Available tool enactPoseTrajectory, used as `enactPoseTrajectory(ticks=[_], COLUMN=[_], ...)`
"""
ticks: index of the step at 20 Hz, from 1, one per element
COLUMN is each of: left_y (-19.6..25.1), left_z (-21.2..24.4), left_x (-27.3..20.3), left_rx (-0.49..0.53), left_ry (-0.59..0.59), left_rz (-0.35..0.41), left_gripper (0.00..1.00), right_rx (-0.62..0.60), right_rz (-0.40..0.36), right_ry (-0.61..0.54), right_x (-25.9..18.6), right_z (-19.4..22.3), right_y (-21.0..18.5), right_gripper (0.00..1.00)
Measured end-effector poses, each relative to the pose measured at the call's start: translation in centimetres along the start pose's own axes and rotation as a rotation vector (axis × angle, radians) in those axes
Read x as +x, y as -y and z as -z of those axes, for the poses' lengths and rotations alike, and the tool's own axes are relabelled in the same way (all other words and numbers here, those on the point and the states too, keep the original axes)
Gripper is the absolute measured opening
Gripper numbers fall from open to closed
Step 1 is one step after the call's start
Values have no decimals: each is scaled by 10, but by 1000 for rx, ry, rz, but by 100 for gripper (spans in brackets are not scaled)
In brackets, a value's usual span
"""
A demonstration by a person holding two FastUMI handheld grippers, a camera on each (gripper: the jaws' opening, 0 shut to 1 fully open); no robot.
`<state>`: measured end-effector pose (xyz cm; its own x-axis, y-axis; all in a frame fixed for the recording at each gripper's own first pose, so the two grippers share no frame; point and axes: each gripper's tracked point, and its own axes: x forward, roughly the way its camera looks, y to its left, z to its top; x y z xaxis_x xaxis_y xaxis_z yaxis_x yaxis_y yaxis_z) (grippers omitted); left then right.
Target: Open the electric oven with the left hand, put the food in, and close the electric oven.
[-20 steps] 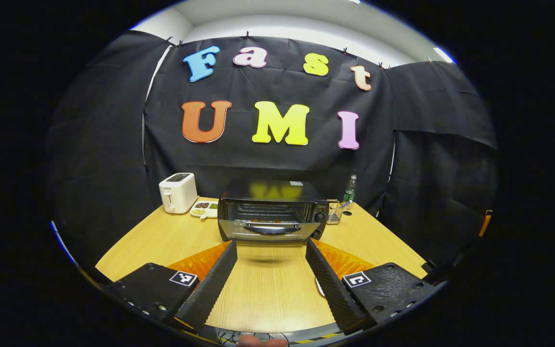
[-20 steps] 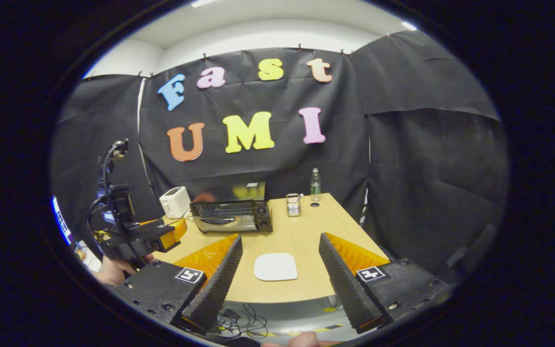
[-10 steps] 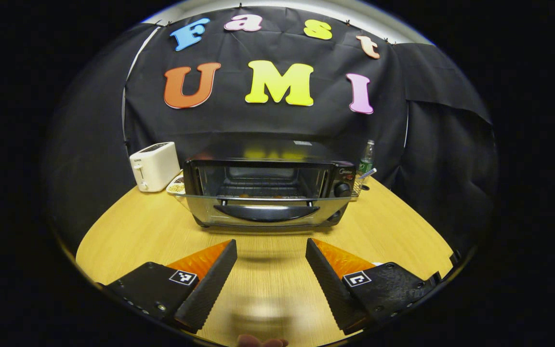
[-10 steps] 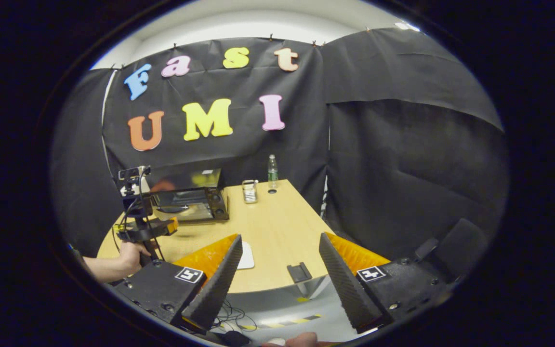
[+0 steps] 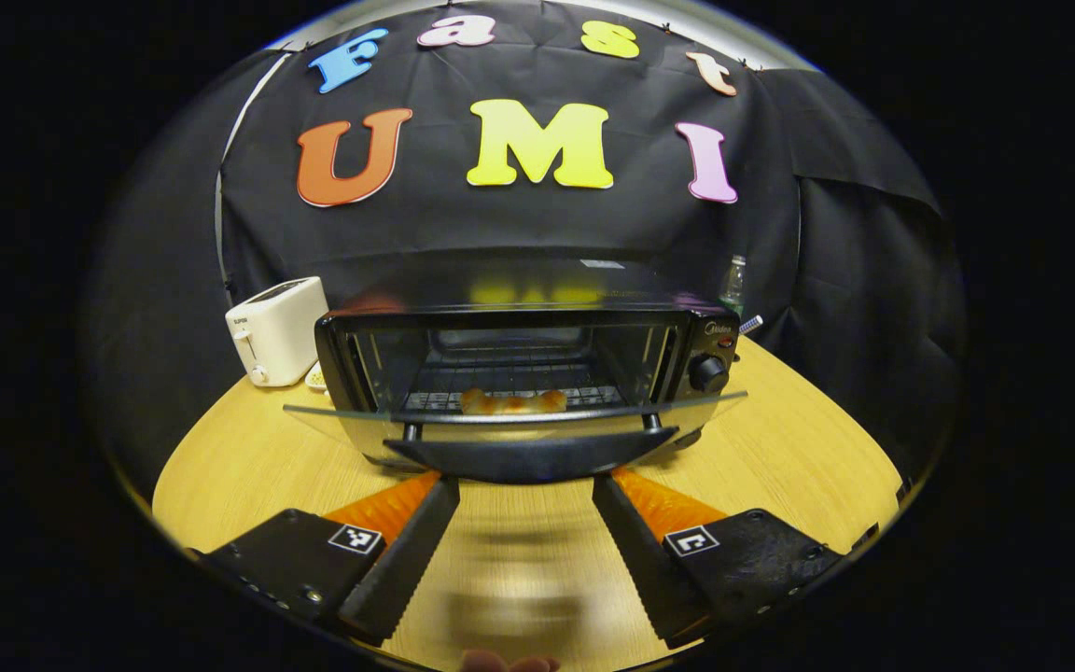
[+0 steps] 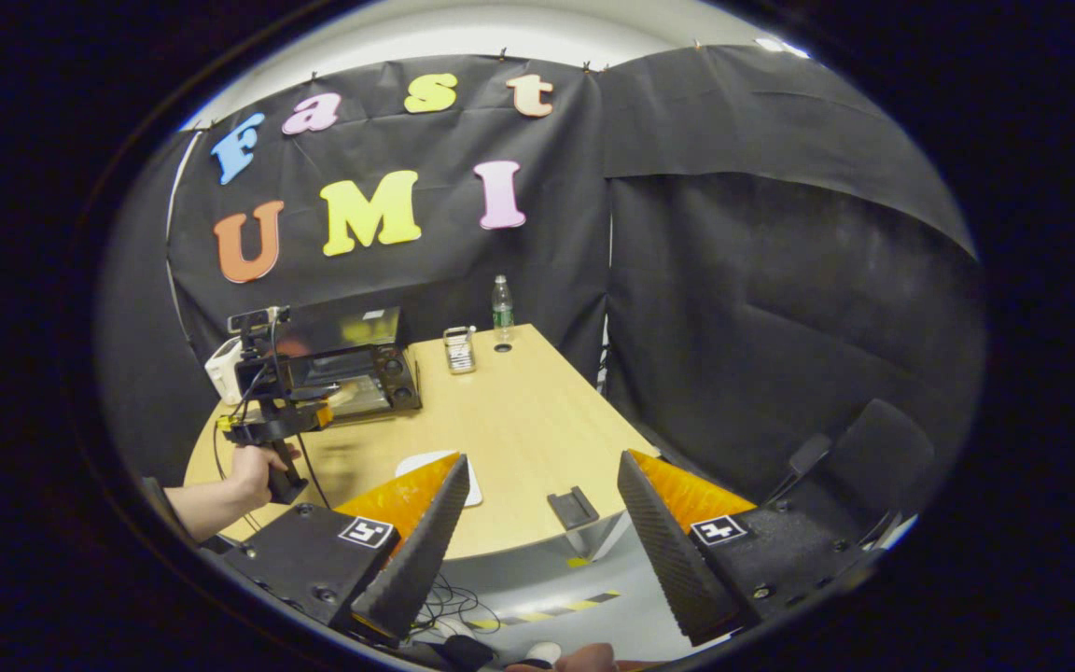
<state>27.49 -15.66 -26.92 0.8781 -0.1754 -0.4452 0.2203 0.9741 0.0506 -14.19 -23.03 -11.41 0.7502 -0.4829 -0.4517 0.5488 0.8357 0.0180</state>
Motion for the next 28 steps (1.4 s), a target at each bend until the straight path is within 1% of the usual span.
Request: enactPoseTrajectory(ticks=[4,6,9,11,16,19,21,24,28], left_y=[-7,-10,-14,-15,-15,-10,-8,-6,-6], left_z=[-35,-52,-84,-99,-128,-134,-137,-131,-113], left_x=[-29,-60,-126,-175,-305,-367,-397,-424,-456], left_rx=[-12,-27,-29,-22,-30,-69,-79,-93,-105], left_ry=[84,119,199,246,331,359,385,411,395], left_rz=[3,-3,-6,-12,-42,-41,-42,-33,-21], left_gripper=[95,95,94,94,94,94,94,94,94], right_rx=[-26,-38,-104,-132,-119,-105,-85,-93,-120], right_rz=[-61,-95,-121,-171,-307,-356,-379,-404,-426], right_ry=[35,82,162,200,276,305,322,329,332], right_x=[-6,-15,-22,-29,-46,-60,-75,-94,-128], right_z=[-11,-21,-38,-45,-63,-71,-72,-65,-57], right_y=[-16,-20,-23,-31,-50,-66,-74,-86,-104], right_gripper=[100,100,100,100,100,100,100,100,100])
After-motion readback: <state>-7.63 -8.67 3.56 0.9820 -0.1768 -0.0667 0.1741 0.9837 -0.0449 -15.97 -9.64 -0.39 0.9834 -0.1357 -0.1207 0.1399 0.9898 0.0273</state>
